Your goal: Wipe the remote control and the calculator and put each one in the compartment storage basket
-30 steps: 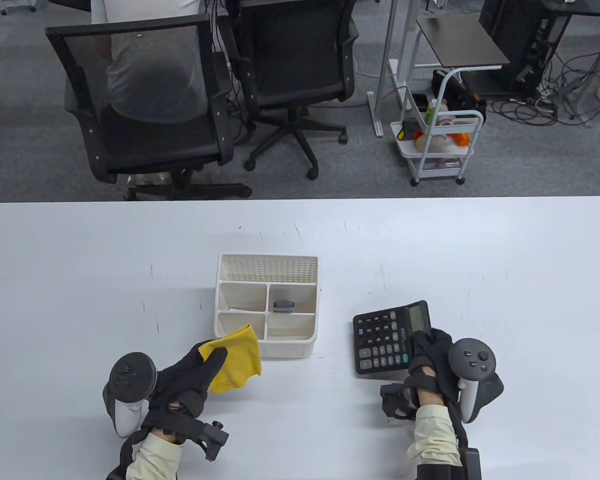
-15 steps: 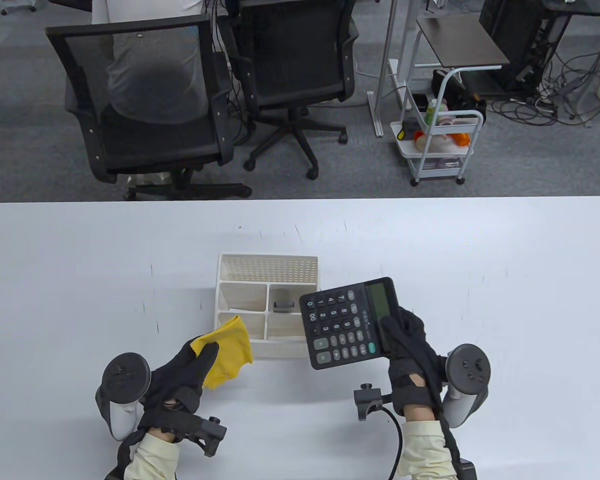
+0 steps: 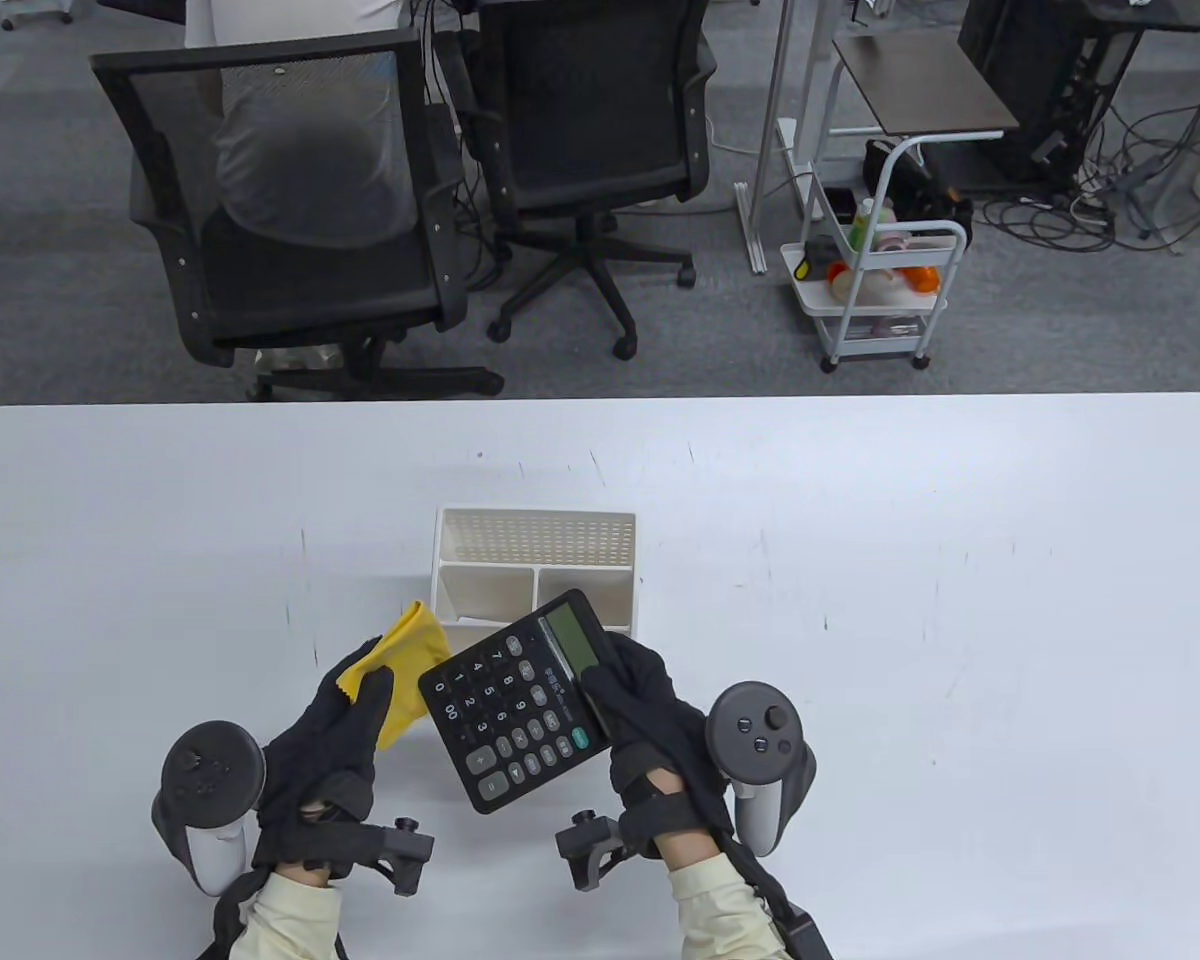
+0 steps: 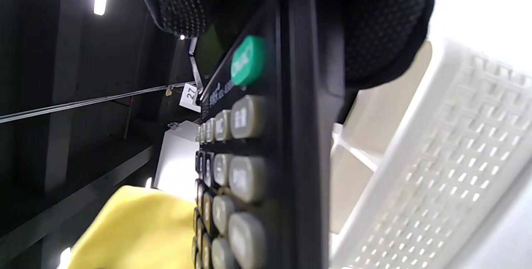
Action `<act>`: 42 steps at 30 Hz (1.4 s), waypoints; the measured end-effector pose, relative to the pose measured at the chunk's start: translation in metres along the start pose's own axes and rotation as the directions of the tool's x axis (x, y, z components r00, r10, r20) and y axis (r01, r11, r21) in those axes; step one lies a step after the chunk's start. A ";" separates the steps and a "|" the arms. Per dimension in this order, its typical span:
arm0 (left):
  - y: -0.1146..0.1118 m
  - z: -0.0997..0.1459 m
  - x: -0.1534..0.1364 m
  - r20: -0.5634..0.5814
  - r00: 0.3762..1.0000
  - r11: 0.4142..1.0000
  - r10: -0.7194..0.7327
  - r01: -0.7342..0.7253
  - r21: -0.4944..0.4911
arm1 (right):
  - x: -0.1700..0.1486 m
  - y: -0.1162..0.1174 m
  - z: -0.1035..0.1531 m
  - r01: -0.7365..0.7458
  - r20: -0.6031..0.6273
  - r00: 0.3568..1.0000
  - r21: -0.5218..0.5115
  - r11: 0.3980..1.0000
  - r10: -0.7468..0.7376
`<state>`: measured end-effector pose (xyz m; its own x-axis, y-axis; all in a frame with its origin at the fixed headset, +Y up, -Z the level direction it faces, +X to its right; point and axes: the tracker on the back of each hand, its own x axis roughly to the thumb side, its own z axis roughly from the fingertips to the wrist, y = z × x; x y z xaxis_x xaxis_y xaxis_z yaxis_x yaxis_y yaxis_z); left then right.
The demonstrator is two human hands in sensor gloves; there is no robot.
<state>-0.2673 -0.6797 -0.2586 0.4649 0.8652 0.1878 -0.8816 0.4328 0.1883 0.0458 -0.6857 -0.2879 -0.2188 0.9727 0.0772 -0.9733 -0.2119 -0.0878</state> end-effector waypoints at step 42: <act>-0.094 0.036 0.043 0.626 0.185 0.433 -0.757 0.860 0.269 | -0.031 0.009 0.000 0.412 -0.076 0.911 0.108 0.905 -0.405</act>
<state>-0.1613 -0.6923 -0.2339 0.8049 -0.3260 0.4958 0.0400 0.8635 0.5027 0.0441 -0.7174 -0.2906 0.2005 0.9792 0.0307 -0.9783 0.1985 0.0592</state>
